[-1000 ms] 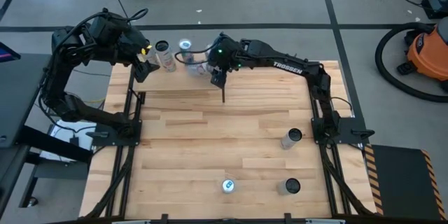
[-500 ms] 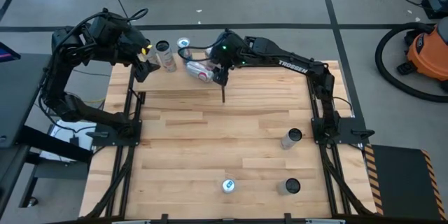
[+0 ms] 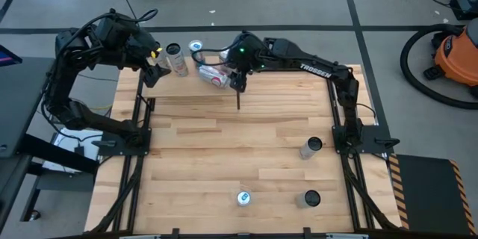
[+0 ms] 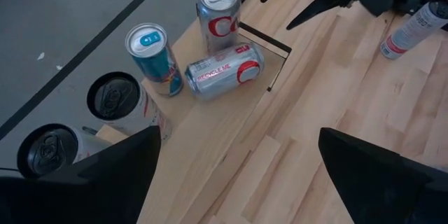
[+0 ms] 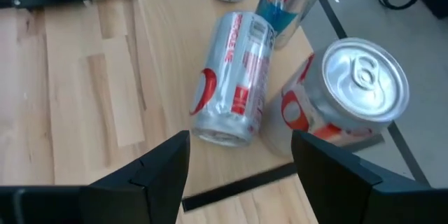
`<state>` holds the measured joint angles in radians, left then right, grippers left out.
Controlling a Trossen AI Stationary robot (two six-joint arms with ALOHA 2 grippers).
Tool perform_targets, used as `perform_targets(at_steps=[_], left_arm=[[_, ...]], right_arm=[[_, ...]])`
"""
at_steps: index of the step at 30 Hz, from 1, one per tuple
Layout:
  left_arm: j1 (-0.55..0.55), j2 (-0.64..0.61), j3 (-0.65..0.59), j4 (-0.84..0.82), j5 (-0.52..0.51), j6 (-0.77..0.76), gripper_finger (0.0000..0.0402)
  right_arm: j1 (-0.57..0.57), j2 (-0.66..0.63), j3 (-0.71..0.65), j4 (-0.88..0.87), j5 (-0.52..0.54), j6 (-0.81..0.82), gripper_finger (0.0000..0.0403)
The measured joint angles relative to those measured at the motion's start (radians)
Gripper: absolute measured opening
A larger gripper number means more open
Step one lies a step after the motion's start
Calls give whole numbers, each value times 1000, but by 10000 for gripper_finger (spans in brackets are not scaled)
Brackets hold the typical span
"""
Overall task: Place canned beverage on shelf
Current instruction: Put the red-silver soda can on the shelf aligned with the other red-silver soda can
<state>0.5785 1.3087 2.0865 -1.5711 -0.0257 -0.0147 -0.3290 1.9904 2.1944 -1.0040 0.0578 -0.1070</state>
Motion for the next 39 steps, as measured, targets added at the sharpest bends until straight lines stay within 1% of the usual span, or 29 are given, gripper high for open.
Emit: perform_targets(at_steps=[3,5,8,13,16,18,21,24,27,31,34,39], left_arm=[[0,5,-2,1,0,-2,389],[-9,6,-31,15,0,-17,389],[-23,5,-126,62,0,-47,389],[-25,-2,-276,71,0,-53,389],[-47,0,-363,139,-1,-53,389],[-62,0,-412,180,1,-45,389],[-74,0,-461,190,1,-22,389],[-88,0,-491,187,-1,-24,389],[-97,-1,-493,178,1,-26,389],[-106,-1,-493,177,-1,-27,389],[-107,-1,-492,176,0,-27,389],[-107,-1,-492,170,0,-26,389]], right_arm=[[0,-8,0,-26,0,0,258],[1,-12,0,-26,-7,-1,258],[4,-16,1,-28,-10,-1,258],[5,-16,1,-67,-10,-22,258],[5,-16,1,-78,-30,-26,258],[5,-16,1,-76,-51,-27,258],[5,-16,1,-76,-59,-27,260],[5,-16,1,-75,-60,-27,269],[6,-16,1,-66,-60,-17,280],[5,-15,1,9,-67,7,285],[5,-15,1,54,-107,10,285],[5,-14,1,54,-208,-2,286]])
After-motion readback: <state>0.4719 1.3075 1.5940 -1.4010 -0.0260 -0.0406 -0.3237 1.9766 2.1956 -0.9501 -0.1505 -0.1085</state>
